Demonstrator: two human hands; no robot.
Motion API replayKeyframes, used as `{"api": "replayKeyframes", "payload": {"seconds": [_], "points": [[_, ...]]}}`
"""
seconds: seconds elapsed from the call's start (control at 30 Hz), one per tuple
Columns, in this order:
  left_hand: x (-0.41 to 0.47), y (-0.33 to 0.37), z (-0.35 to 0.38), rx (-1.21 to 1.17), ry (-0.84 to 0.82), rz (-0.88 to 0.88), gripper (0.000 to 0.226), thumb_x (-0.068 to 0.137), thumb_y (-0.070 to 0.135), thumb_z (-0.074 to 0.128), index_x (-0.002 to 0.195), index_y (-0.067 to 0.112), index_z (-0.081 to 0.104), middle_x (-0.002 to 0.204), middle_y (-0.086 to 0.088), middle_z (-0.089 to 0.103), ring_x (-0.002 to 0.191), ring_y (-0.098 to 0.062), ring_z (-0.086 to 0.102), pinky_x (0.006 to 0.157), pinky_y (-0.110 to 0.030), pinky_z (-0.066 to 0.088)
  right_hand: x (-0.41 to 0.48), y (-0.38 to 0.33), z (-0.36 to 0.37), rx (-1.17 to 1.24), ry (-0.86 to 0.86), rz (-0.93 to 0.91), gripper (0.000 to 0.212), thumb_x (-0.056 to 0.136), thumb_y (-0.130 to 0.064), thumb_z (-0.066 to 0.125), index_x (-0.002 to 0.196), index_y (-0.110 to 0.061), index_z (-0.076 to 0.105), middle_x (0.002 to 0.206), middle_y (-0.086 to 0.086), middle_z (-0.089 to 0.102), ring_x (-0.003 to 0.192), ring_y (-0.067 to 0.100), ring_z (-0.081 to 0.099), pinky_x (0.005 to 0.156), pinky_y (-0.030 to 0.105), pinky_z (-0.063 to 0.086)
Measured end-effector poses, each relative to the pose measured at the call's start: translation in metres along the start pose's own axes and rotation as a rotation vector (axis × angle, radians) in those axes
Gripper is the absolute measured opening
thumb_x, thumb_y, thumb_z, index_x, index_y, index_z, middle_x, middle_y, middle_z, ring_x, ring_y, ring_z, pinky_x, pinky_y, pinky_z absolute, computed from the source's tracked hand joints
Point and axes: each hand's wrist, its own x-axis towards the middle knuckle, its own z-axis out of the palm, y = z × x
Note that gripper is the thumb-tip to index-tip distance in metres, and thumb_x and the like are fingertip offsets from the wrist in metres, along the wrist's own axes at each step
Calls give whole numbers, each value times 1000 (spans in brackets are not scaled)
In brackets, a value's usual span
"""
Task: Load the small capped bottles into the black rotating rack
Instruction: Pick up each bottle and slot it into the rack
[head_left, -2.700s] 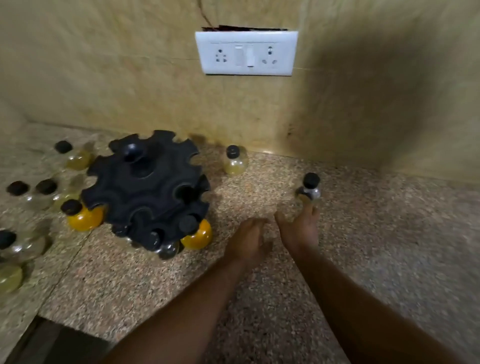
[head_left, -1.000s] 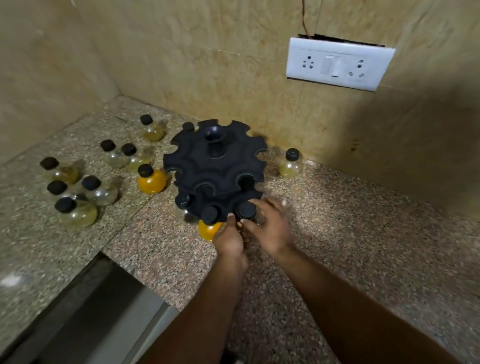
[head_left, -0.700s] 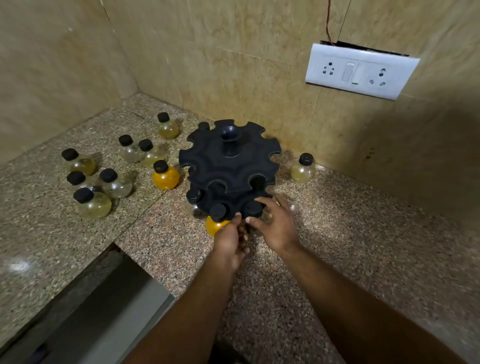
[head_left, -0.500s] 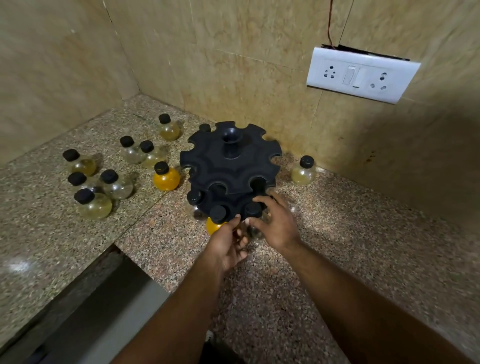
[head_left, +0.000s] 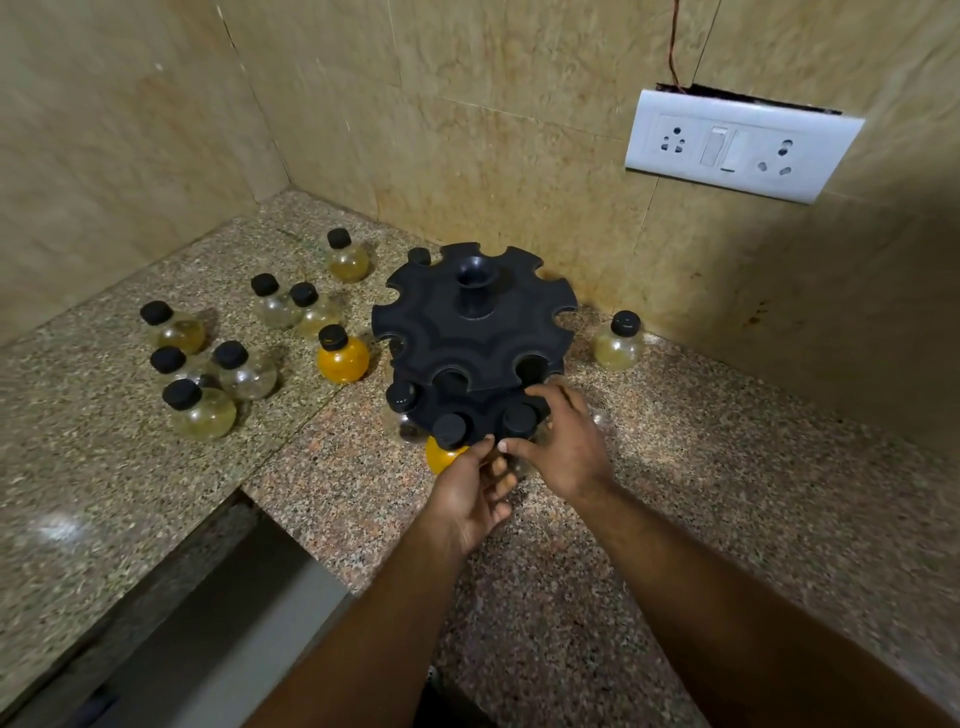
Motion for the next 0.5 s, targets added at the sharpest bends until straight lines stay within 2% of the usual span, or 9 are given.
{"api": "replayKeyframes", "payload": {"seconds": [0.1, 0.23, 0.33, 0.4, 0.5], "points": [[-3, -15, 10, -32, 72, 61, 27, 101, 35, 52, 90, 18, 71, 71, 6, 67, 58, -10, 56, 50, -25, 34, -2, 5, -4, -40, 7, 1, 78, 74, -49, 85, 140, -35, 46, 151, -8, 39, 124, 20, 57, 89, 37, 53], [-4, -42, 22, -3, 81, 52, 27, 101, 35, 52, 88, 19, 70, 72, 2, 70, 51, -12, 57, 53, -27, 34, -11, 23, -14, -13, 11, 40, 75, 80, -50, 79, 144, -40, 39, 150, -6, 42, 120, 22, 58, 89, 41, 54], [6, -56, 38, 91, 52, -21, 25, 99, 34, 53, 97, 15, 70, 78, -1, 73, 57, -16, 59, 56, -29, 36, -17, 45, -27, -16, 32, 124, 65, 90, -53, 66, 146, -38, 38, 149, -2, 45, 112, 24, 62, 88, 38, 49], [14, -59, 52, 167, 32, -26, 23, 99, 31, 55, 100, 13, 70, 76, -2, 73, 55, -16, 58, 51, -27, 32, -21, 60, -36, -18, 71, 175, 58, 93, -47, 63, 146, -33, 42, 146, 2, 50, 111, 24, 63, 88, 36, 47], [30, -57, 80, 355, 55, 90, 20, 97, 27, 58, 101, 11, 70, 85, -6, 71, 65, -17, 61, 49, -23, 33, -22, 85, -49, -53, 134, 255, 56, 94, -42, 62, 145, -28, 45, 144, 7, 53, 116, 26, 60, 92, 38, 48]]}}
